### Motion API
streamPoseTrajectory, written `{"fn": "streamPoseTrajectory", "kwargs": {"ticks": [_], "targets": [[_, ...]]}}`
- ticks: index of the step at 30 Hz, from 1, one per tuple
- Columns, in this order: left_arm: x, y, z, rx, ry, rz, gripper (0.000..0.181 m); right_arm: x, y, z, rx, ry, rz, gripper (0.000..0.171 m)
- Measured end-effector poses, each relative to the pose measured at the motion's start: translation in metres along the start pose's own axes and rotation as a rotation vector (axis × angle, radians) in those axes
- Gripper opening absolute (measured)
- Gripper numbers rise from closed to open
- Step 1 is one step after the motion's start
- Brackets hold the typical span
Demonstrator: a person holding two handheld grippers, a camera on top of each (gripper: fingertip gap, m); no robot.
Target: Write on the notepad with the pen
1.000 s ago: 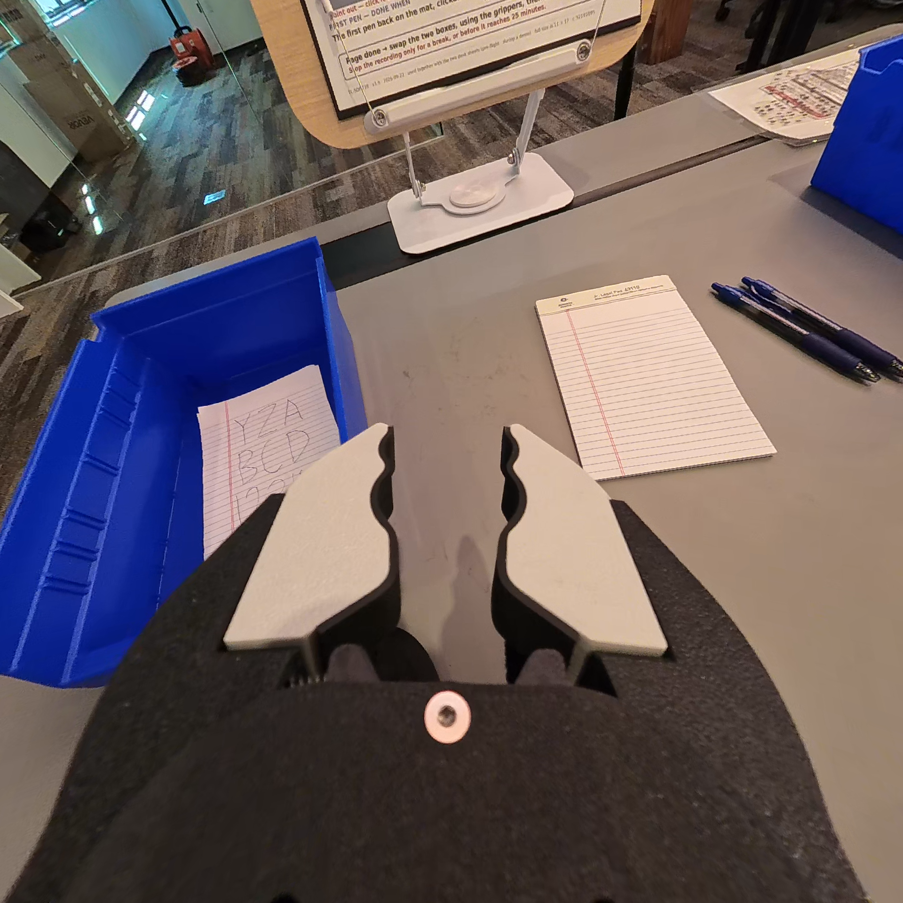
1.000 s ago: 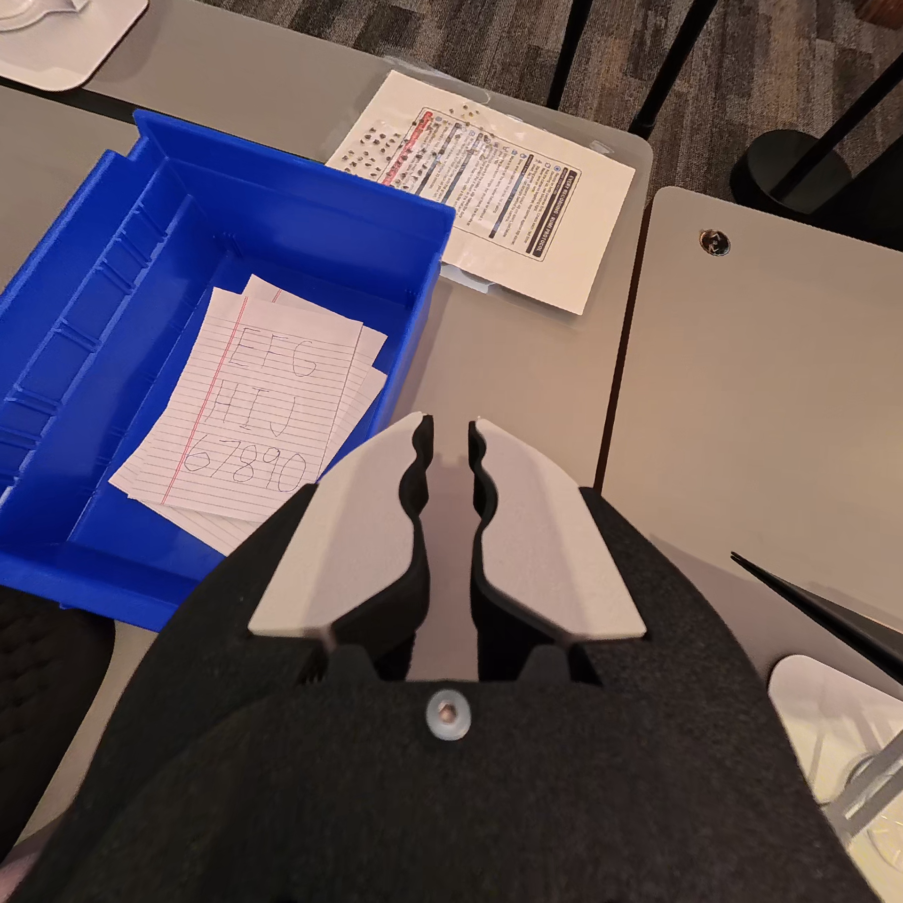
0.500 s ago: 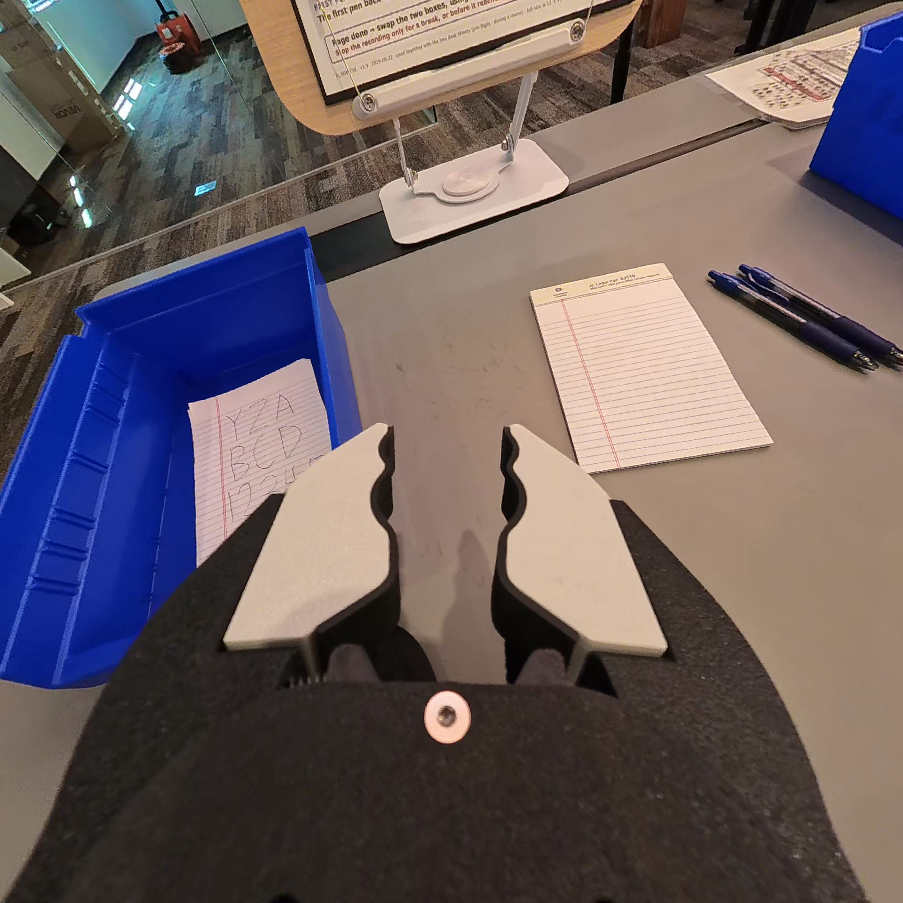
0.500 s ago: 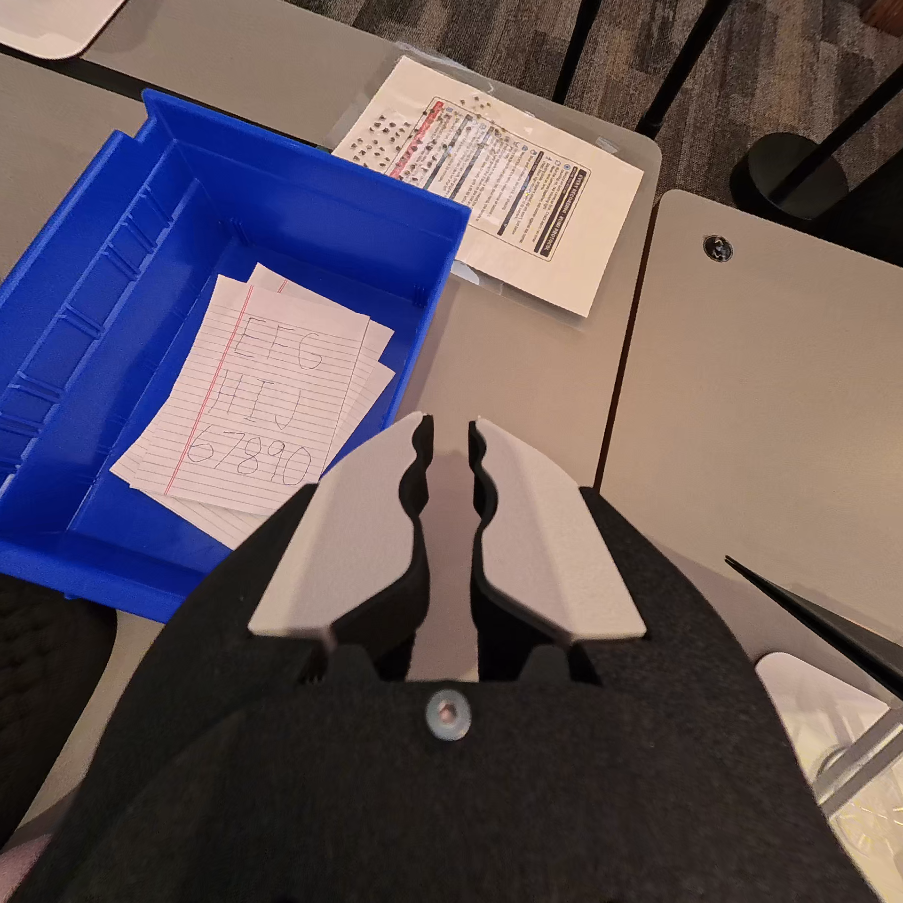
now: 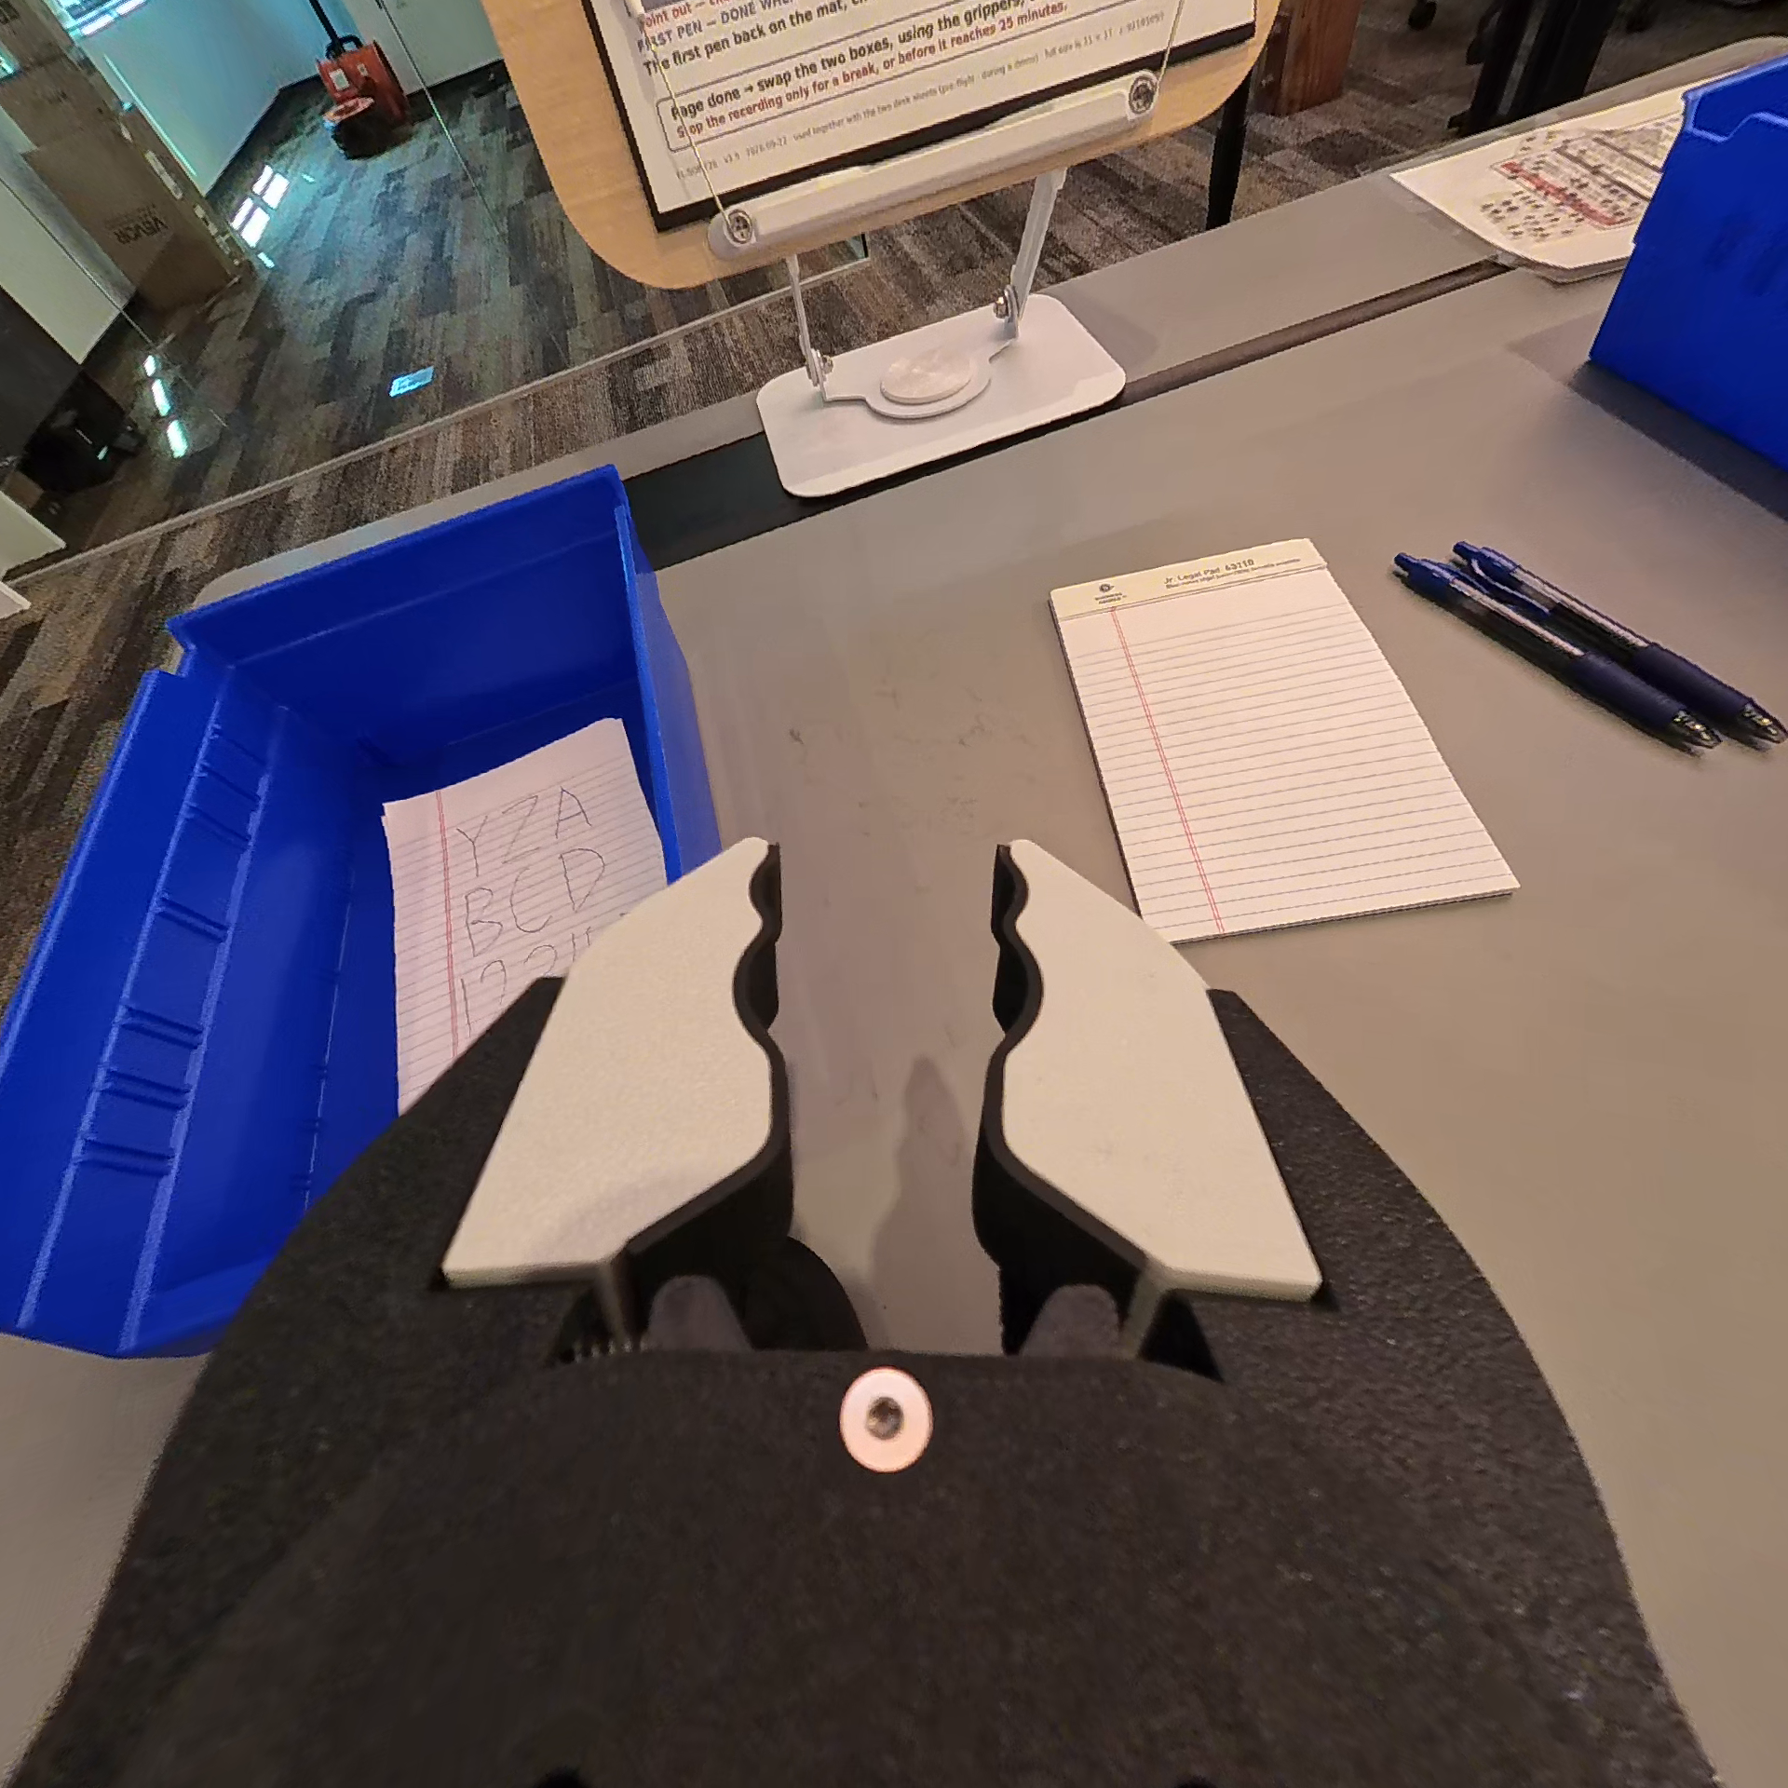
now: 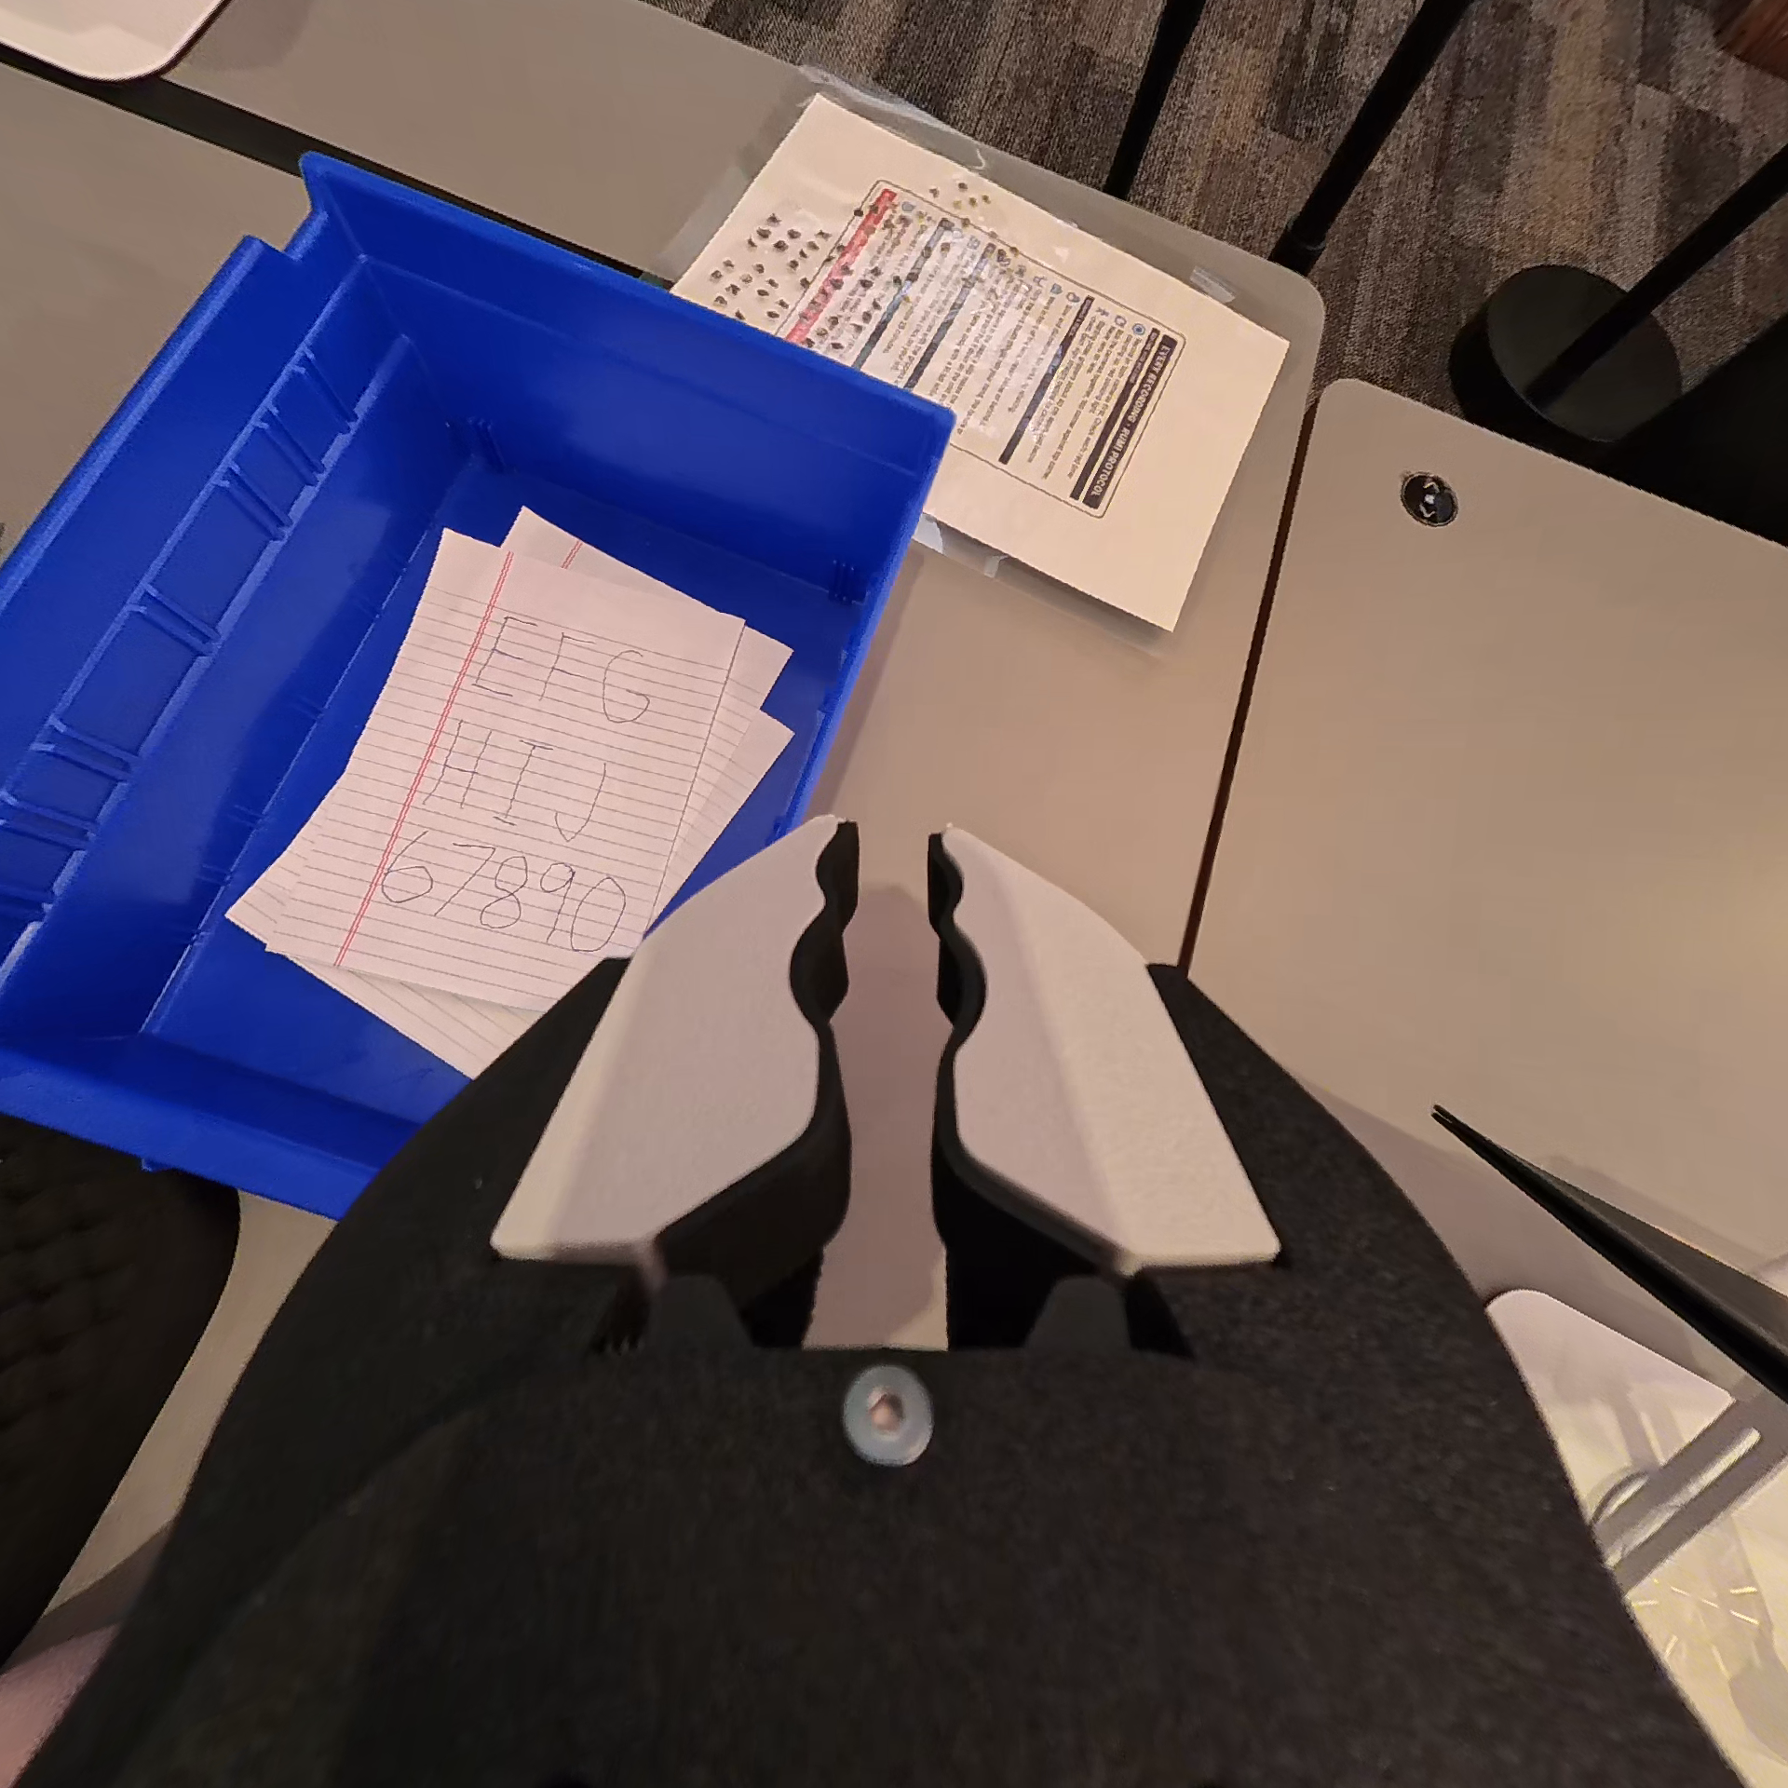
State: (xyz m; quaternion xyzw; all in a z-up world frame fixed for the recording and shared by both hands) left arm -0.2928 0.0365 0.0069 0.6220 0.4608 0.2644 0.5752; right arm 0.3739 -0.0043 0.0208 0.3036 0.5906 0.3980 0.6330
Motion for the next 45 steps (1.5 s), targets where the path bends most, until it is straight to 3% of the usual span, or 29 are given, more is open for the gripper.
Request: {"fn": "streamPoseTrajectory", "kwargs": {"ticks": [45], "targets": [[0.0017,-0.0005,0.0054,0.005,-0.013,-0.006,0.041,0.0061,-0.0088,-0.0020,0.008,0.022,-0.052,0.014]]}}
Point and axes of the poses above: each gripper's, where its closed fingertips meet, x out along the fingers, y out of its top, z = x × y across the jaws, the point moved 3 cm from there along -x, back along the fingers, and after that the axes turned 14 degrees about z, right-handed, at the moved point
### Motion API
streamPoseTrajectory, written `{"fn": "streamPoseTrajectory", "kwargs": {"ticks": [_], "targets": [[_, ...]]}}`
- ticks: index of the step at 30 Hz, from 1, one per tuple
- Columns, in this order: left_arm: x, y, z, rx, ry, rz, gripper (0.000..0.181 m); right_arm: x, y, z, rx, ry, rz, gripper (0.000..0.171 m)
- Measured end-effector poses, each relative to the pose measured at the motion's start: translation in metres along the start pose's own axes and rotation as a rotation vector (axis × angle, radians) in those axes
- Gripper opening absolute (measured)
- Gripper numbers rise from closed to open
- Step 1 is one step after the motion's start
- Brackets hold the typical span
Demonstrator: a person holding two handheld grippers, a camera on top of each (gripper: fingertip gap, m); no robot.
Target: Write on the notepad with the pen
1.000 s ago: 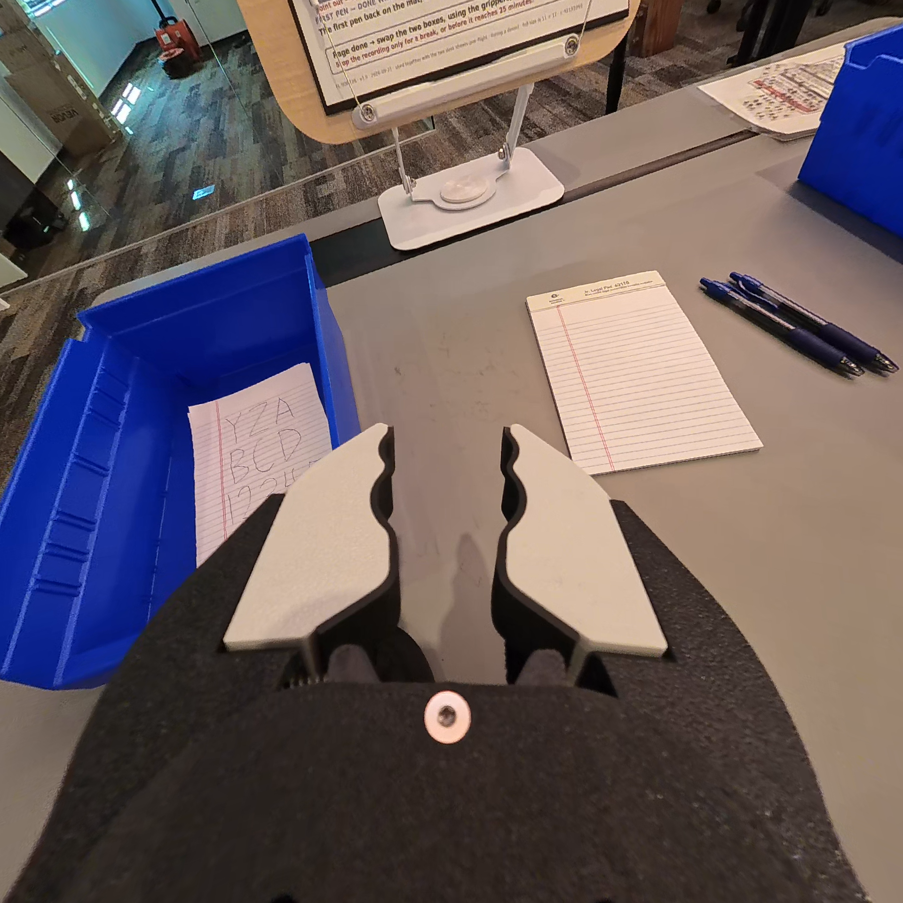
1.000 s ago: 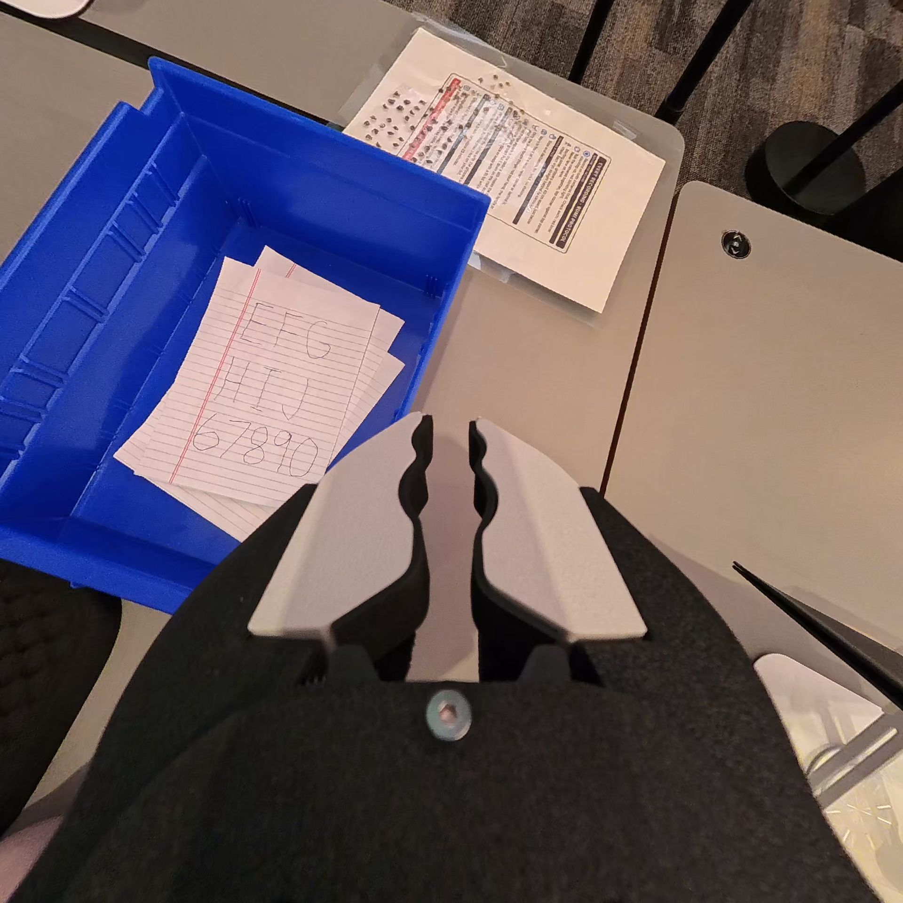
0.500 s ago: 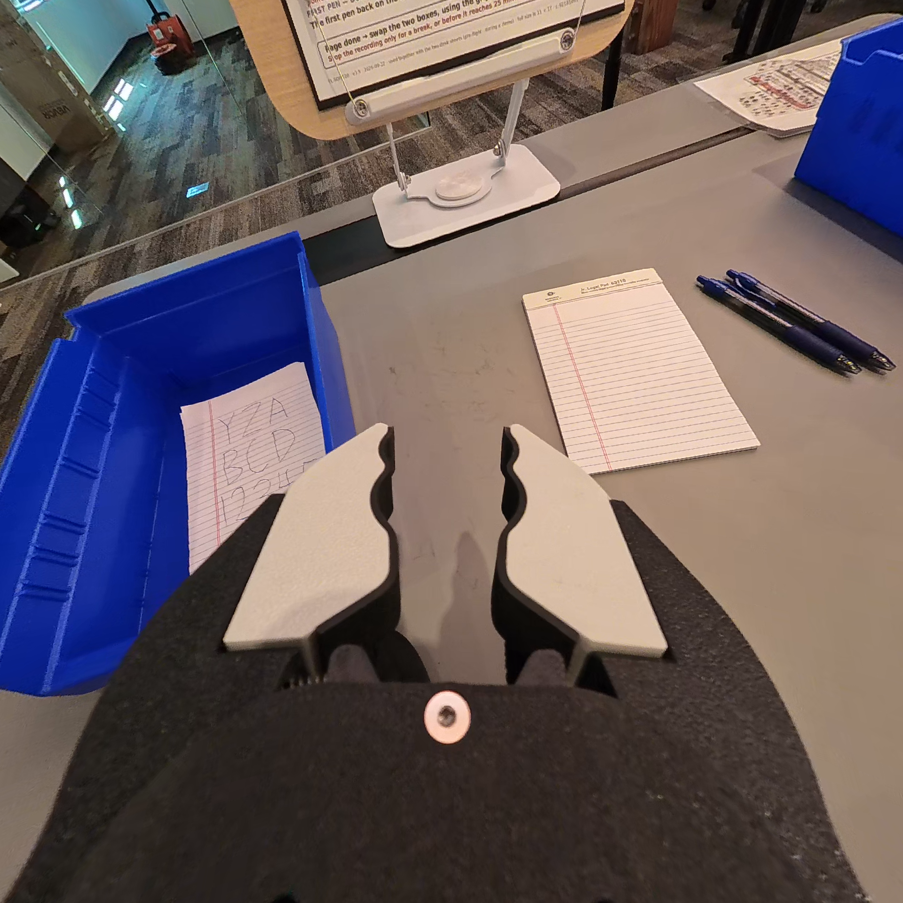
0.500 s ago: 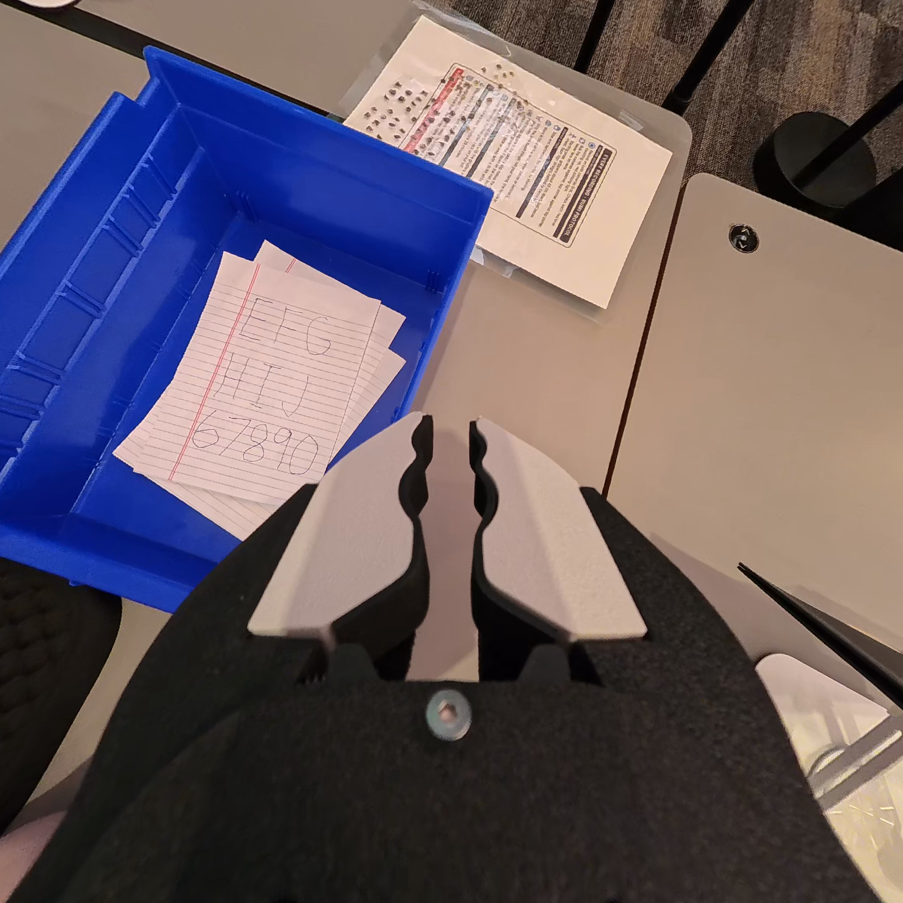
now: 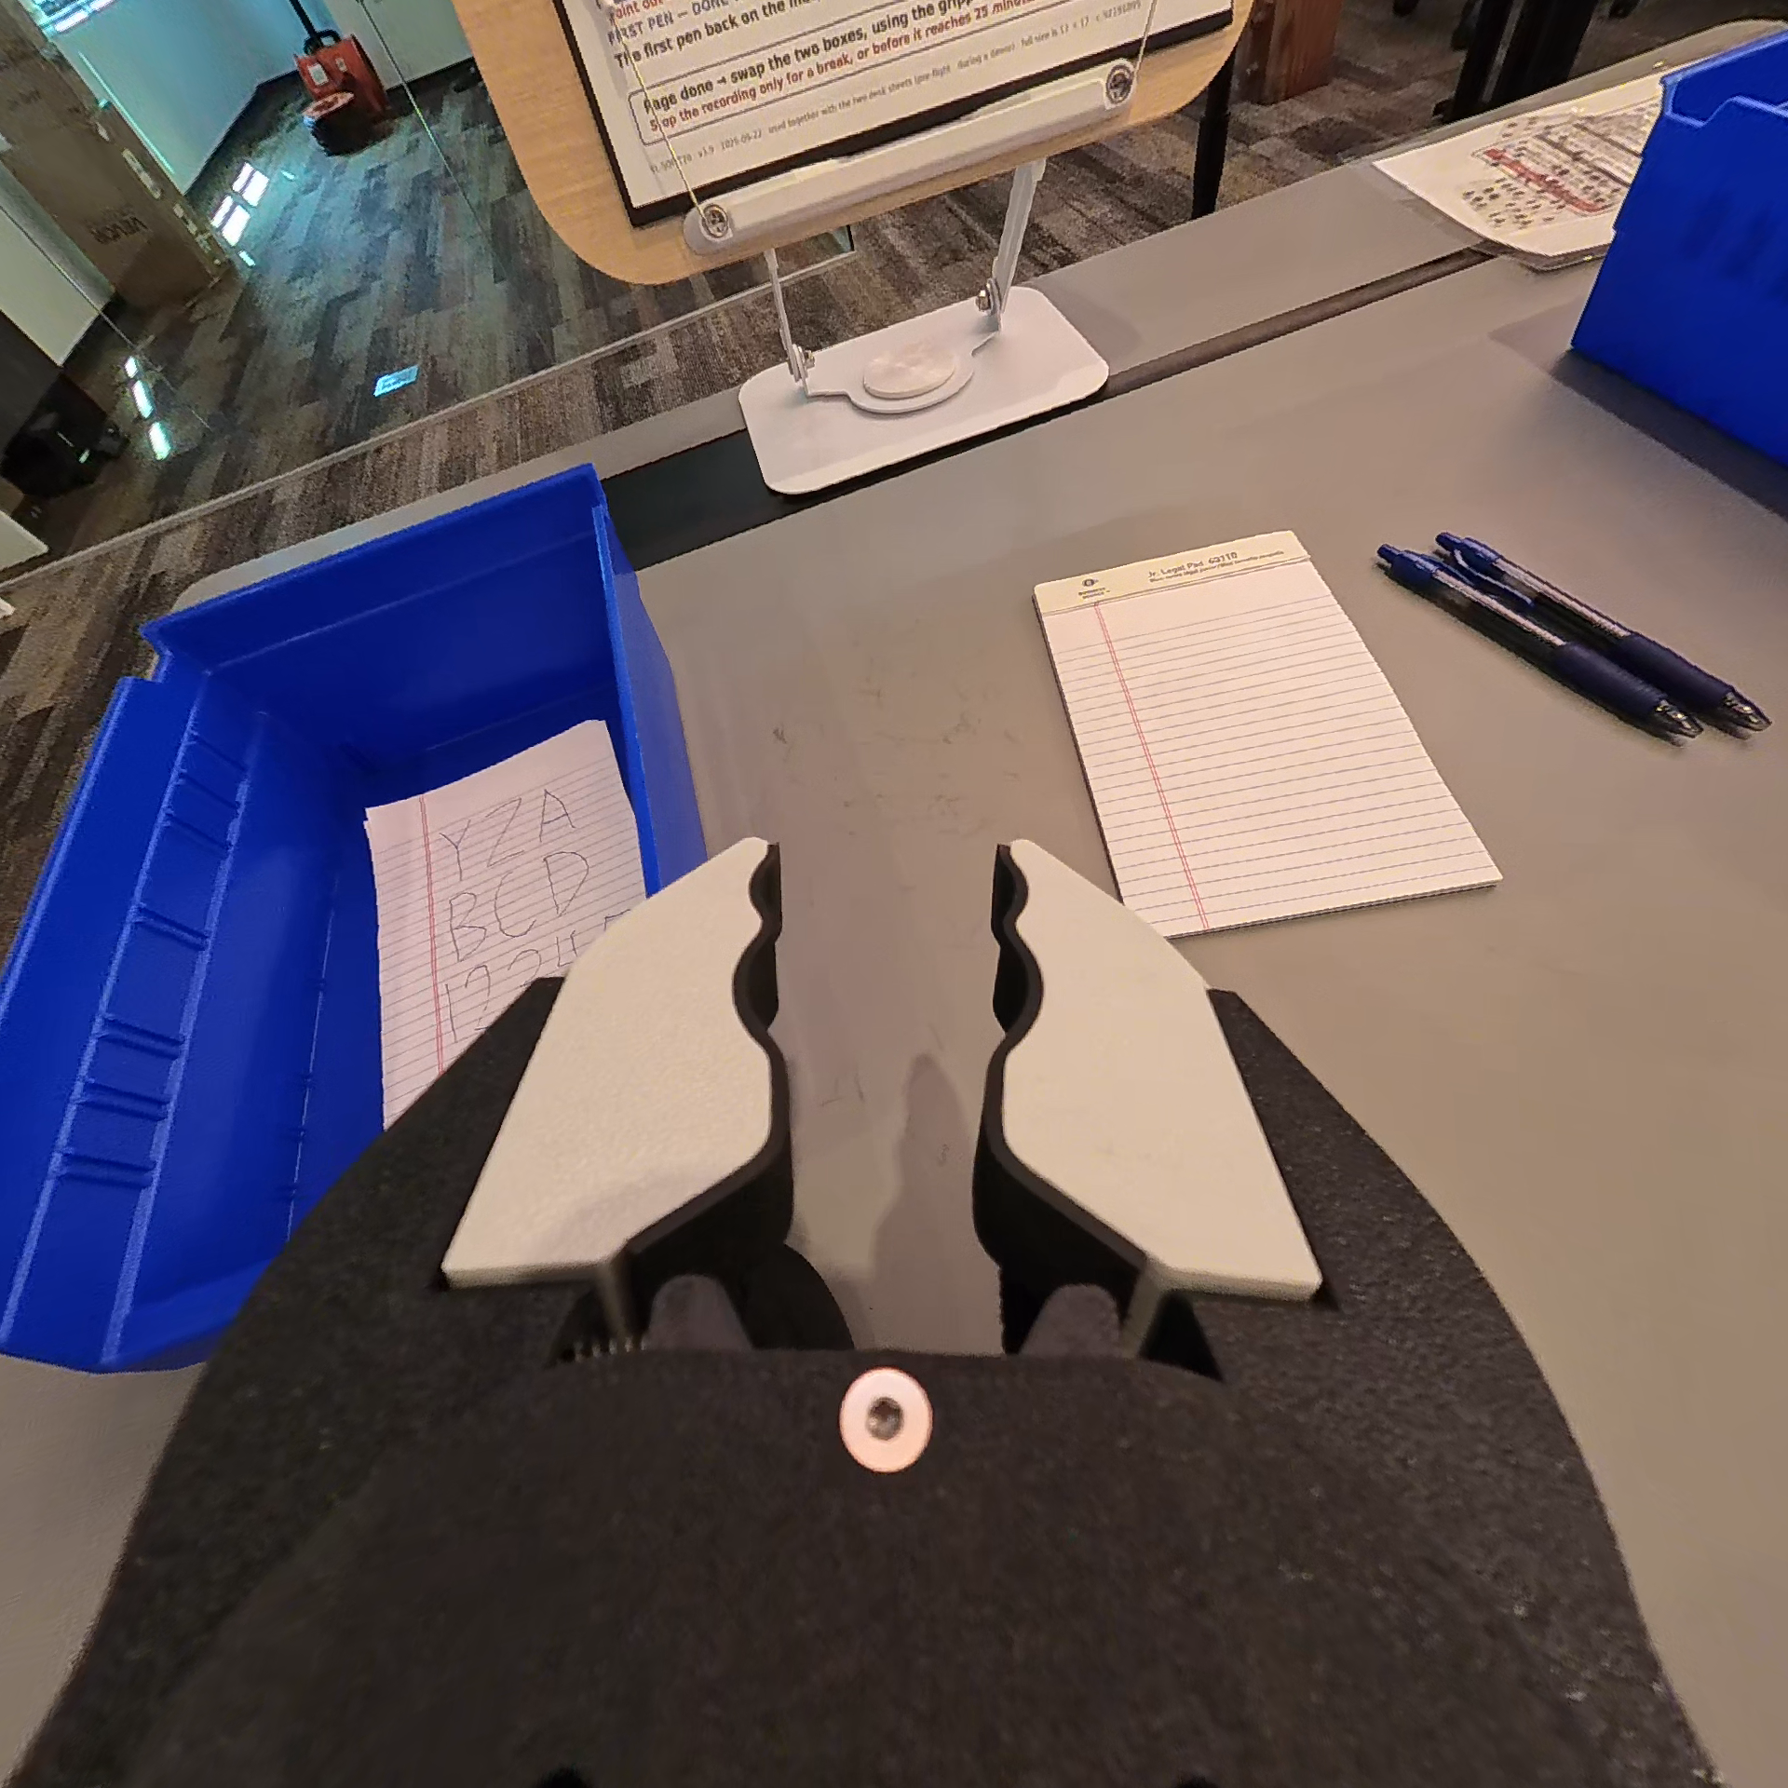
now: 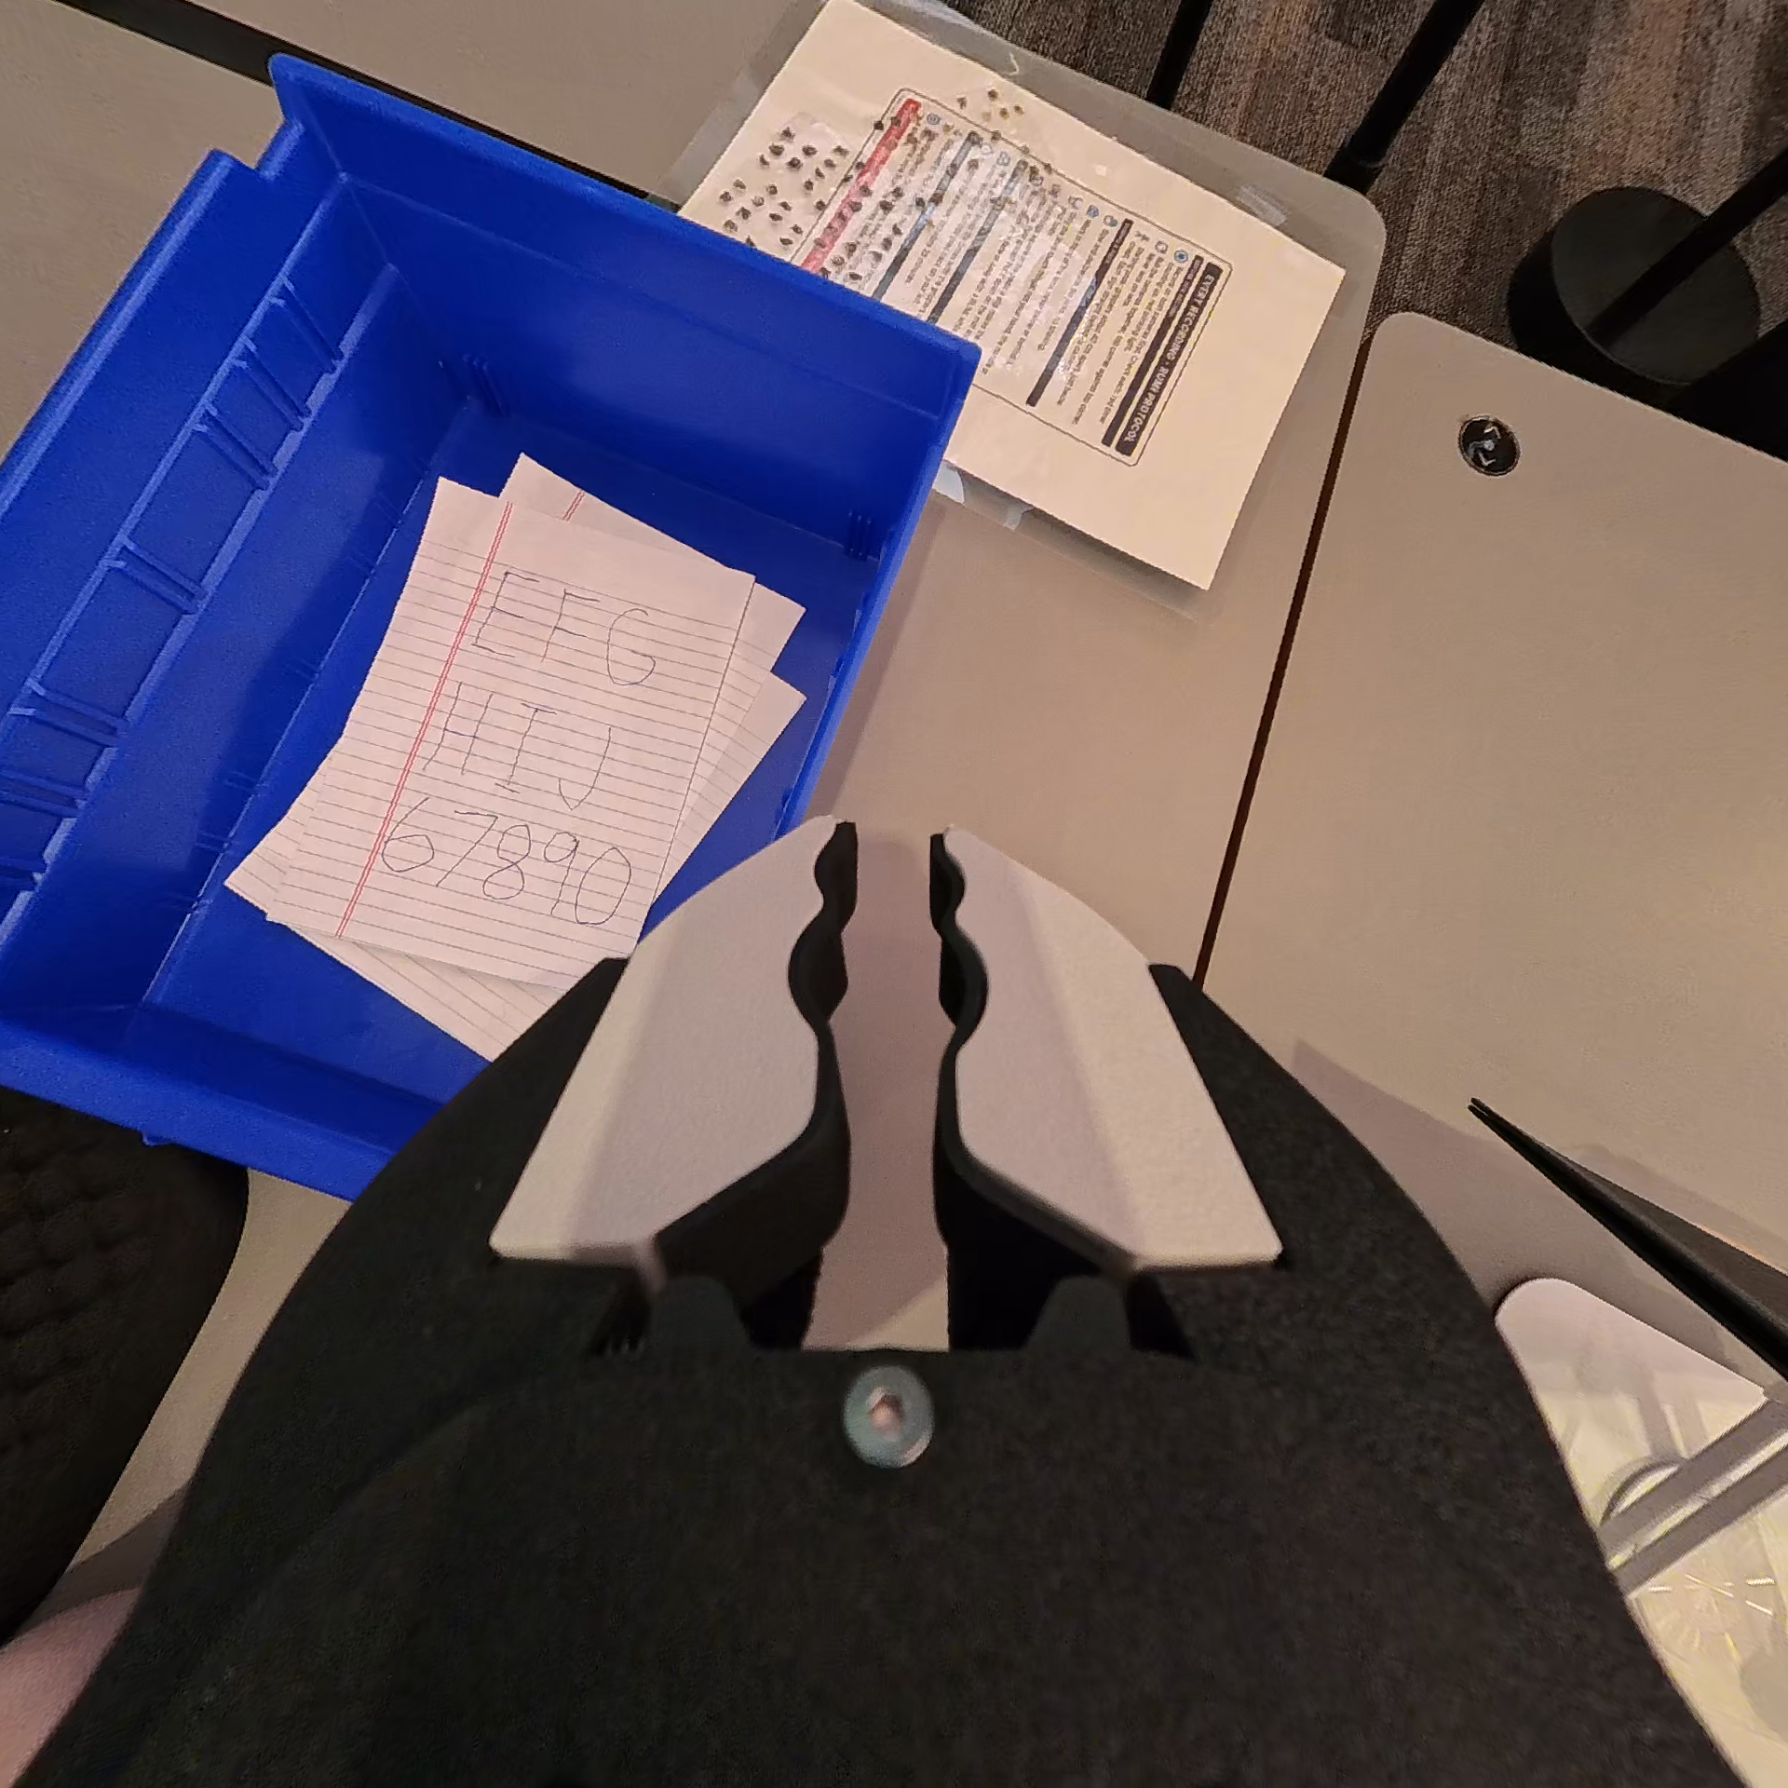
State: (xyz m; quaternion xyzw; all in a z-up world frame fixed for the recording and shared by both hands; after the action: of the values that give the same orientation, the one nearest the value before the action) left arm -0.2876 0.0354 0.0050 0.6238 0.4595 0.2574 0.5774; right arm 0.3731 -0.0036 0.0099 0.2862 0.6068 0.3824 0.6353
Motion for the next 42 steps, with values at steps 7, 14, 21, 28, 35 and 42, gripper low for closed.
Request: {"fn": "streamPoseTrajectory", "kwargs": {"ticks": [7,14,21,28,35,42], "targets": [[-0.002,0.003,0.001,-0.006,-0.004,0.001,0.041,-0.002,0.001,-0.002,-0.003,0.000,0.003,0.014],[0.006,0.008,0.014,-0.034,-0.052,0.027,0.042,-0.015,0.012,-0.021,-0.040,-0.004,0.012,0.014],[0.016,0.008,0.021,-0.013,-0.093,0.007,0.042,-0.025,0.034,-0.084,-0.152,0.006,-0.011,0.016],[0.029,0.002,0.036,-0.031,-0.173,-0.027,0.044,-0.020,0.048,-0.163,-0.219,0.072,0.021,0.017],[0.037,-0.003,0.045,-0.055,-0.232,-0.036,0.044,-0.020,0.074,-0.233,-0.236,0.113,0.131,0.017],[0.046,-0.010,0.046,-0.064,-0.242,-0.039,0.044,-0.008,0.076,-0.281,-0.209,0.159,0.207,0.017]]}}
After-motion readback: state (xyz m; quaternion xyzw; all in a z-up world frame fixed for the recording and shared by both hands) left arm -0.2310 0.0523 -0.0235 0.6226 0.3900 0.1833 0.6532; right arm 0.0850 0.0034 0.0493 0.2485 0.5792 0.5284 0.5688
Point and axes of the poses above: each gripper's, where its closed fingertips meet, x out along the fingers, y out of its top, z = x × y across the jaws, the point moved 3 cm from there along -x, back along the fingers, and after that the axes turned 14 degrees about z, right-handed, at the moved point
